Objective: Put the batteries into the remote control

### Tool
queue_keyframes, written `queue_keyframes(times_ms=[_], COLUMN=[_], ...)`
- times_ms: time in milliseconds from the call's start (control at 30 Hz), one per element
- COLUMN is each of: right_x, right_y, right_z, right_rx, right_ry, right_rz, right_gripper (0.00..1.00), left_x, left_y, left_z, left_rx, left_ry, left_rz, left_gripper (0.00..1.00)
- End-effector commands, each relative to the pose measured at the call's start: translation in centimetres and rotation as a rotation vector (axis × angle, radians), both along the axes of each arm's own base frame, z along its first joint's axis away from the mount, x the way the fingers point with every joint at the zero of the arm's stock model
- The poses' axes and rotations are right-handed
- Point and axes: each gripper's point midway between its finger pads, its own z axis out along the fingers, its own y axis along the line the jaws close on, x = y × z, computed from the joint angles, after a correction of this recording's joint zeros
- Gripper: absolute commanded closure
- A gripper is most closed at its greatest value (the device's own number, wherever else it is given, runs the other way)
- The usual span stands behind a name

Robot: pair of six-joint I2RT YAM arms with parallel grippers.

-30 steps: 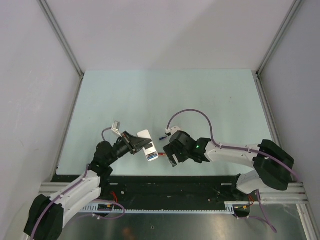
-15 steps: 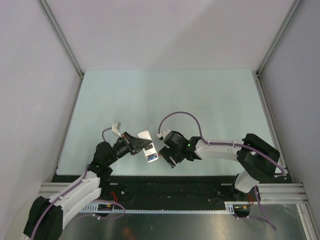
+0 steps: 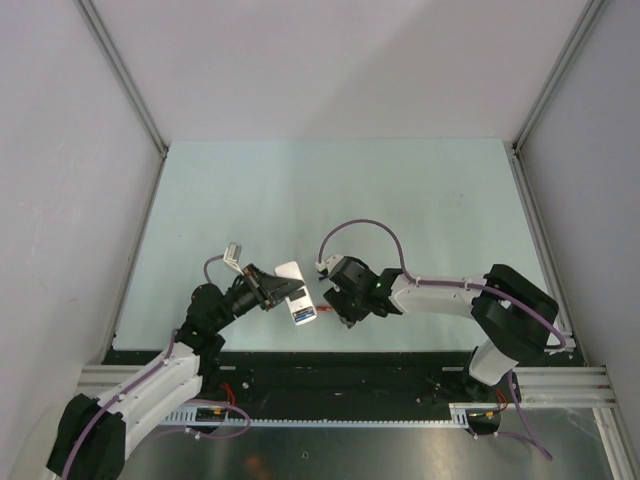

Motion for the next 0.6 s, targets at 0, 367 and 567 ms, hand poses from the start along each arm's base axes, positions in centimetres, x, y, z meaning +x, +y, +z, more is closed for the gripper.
queue_keyframes(times_ms=[0, 367, 567], right_x=[0.8, 9.1, 12.7], right_y=[0.3, -7.8, -9.0], right_z=[1.1, 5.9, 6.4], right_rx=[0.037, 0.324, 0.498], right_ry=[0.016, 0.145, 0.162], right_rz=[-0.056, -0.97, -1.344], right_gripper=[0.6, 0.69, 0.68], left_x=[0.0, 0.7, 1.8], left_y=[0.1, -0.1, -0.3], left_z=[1.0, 1.9, 3.0], left_rx=[-0.015, -0.016, -0.015], left_ry=[-0.047, -0.056, -0.065], left_rz=[-0.003, 0.009, 0.034], left_gripper=[1.0, 1.0, 1.0])
